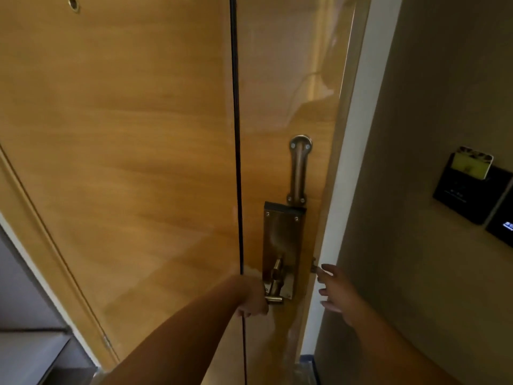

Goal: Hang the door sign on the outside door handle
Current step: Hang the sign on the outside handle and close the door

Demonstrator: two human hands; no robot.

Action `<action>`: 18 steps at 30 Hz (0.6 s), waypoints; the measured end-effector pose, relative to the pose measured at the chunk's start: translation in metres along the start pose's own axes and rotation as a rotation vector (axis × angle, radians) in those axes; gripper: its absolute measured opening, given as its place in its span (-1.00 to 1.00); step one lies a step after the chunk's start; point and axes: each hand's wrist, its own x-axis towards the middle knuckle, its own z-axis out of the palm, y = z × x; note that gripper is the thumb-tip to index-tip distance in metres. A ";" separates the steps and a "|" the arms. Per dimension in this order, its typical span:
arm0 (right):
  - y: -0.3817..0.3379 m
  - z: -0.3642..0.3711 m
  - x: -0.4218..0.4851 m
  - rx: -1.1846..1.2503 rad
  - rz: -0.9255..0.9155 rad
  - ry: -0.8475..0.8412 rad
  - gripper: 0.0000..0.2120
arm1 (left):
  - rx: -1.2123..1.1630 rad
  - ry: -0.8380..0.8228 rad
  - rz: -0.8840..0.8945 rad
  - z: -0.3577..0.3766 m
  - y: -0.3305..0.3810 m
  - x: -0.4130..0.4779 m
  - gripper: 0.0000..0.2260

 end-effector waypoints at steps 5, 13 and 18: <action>-0.022 -0.007 0.030 0.086 0.004 0.062 -0.66 | 0.106 0.071 0.113 -0.023 -0.004 0.045 -0.81; -0.031 -0.003 0.070 0.011 0.041 0.103 -0.83 | -0.056 0.217 0.213 -0.047 -0.013 0.118 -0.80; -0.024 -0.008 0.094 -0.036 0.132 0.105 -0.95 | -0.350 0.261 0.173 -0.060 -0.015 0.163 -0.71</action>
